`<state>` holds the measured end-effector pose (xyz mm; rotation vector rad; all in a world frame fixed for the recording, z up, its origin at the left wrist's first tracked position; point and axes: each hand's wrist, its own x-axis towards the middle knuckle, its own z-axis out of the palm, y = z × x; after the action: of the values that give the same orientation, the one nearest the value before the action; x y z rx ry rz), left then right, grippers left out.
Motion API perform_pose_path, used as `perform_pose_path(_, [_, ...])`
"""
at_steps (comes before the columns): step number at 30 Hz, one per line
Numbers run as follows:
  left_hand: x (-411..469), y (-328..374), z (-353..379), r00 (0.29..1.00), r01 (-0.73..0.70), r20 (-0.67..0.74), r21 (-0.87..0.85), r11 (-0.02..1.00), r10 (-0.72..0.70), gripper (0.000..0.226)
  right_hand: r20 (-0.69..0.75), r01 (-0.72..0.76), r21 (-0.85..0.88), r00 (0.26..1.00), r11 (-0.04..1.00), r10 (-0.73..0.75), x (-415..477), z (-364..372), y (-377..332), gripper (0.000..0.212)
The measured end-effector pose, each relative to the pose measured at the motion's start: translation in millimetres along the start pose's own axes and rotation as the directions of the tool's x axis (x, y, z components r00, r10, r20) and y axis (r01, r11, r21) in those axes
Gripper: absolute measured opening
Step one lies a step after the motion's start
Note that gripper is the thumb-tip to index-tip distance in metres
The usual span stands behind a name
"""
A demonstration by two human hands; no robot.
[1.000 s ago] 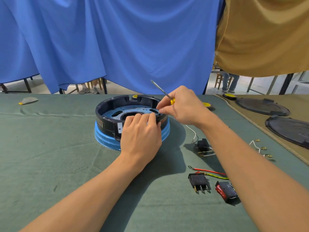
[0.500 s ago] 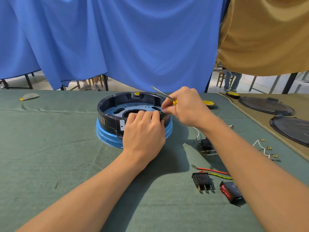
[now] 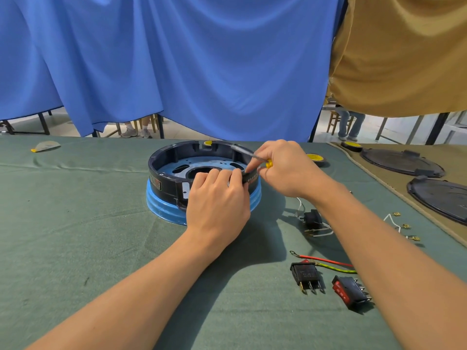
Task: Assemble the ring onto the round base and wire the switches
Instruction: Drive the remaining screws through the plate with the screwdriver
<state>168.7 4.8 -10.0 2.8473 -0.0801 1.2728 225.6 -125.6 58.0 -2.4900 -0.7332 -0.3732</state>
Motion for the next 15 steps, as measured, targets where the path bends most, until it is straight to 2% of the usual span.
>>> perform_pose_path(5, [0.5, 0.7, -2.1, 1.000, -0.022, 0.020, 0.064, 0.998, 0.021, 0.024, 0.071, -0.083, 0.029, 0.994, 0.996, 0.081, 0.2, -1.5, -5.4, 0.040])
perform_pose_path(7, [2.9, 0.2, -2.6, 0.998, -0.046, 0.038, 0.091, 0.995, 0.043, 0.026, 0.017, -0.156, 0.146, 0.988, 0.977, 0.156, -2.0, -0.8, -4.3, 0.033])
perform_pose_path(9, [6.2, -2.0, -2.7, 0.996, -0.069, 0.067, 0.082, 0.994, 0.063, 0.026, -0.086, -0.279, 0.349, 0.941, 0.895, 0.327, -1.8, 1.3, 0.6, 0.024])
perform_pose_path(10, [7.6, -3.0, -2.6, 0.995, -0.074, 0.078, 0.068, 0.995, 0.068, 0.024, -0.080, -0.338, 0.447, 0.907, 0.828, 0.414, -1.5, 0.9, 2.8, 0.019])
perform_pose_path(12, [9.5, -5.0, -3.2, 0.994, -0.072, 0.084, 0.036, 0.997, 0.069, 0.024, 0.029, -0.435, 0.575, 0.857, 0.693, 0.514, -2.3, -1.1, 6.1, 0.014])
perform_pose_path(15, [11.1, -5.2, -4.2, 0.994, -0.063, 0.088, 0.016, 0.998, 0.062, 0.026, 0.243, -0.568, 0.595, 0.802, 0.569, 0.546, -6.4, -1.6, 11.6, 0.008])
